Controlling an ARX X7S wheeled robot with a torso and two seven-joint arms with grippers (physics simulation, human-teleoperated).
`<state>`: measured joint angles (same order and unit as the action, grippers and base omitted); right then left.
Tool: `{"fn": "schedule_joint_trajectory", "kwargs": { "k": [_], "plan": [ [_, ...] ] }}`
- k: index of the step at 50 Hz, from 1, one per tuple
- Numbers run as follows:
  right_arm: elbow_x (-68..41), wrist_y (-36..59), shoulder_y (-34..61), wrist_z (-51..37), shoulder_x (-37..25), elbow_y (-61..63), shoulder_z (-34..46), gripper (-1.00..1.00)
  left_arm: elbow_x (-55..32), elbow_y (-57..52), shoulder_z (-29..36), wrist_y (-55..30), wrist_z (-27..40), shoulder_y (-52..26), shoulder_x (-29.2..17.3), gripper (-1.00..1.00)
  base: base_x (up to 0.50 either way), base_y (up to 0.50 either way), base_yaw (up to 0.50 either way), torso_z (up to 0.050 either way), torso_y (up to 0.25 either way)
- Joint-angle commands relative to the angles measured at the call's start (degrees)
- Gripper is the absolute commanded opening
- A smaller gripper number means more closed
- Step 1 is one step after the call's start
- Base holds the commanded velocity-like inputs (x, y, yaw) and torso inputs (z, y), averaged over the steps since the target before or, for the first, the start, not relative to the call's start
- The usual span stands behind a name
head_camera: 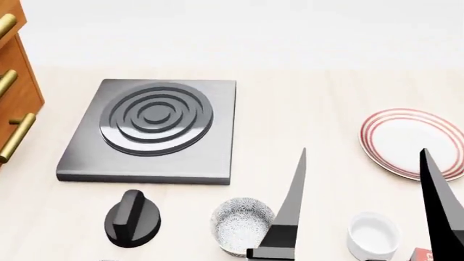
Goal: Pick the akita bowl next to the ramekin and place it on the plate.
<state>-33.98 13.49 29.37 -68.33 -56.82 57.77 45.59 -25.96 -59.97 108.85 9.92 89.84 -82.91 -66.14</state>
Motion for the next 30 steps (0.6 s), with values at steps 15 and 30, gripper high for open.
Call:
{"fn": "schedule_joint_trajectory", "kwargs": {
  "k": [15,30],
  "plan": [
    [-0.21,-0.21,0.41,-0.19,-0.24,-0.12,0.42,1.0,-0.27,0.0,-0.04,-0.1,-0.01,-0.18,0.18,1.0,0.09,0.0,0.0,0.0,0.0],
    [-0.12,-0.21,0.7,-0.18,-0.06,-0.32,0.79,1.0,-0.3,0.01,-0.18,-0.24,-0.06,-0.03,0.07,1.0,0.09,0.0,0.0,0.0,0.0]
  ]
}}
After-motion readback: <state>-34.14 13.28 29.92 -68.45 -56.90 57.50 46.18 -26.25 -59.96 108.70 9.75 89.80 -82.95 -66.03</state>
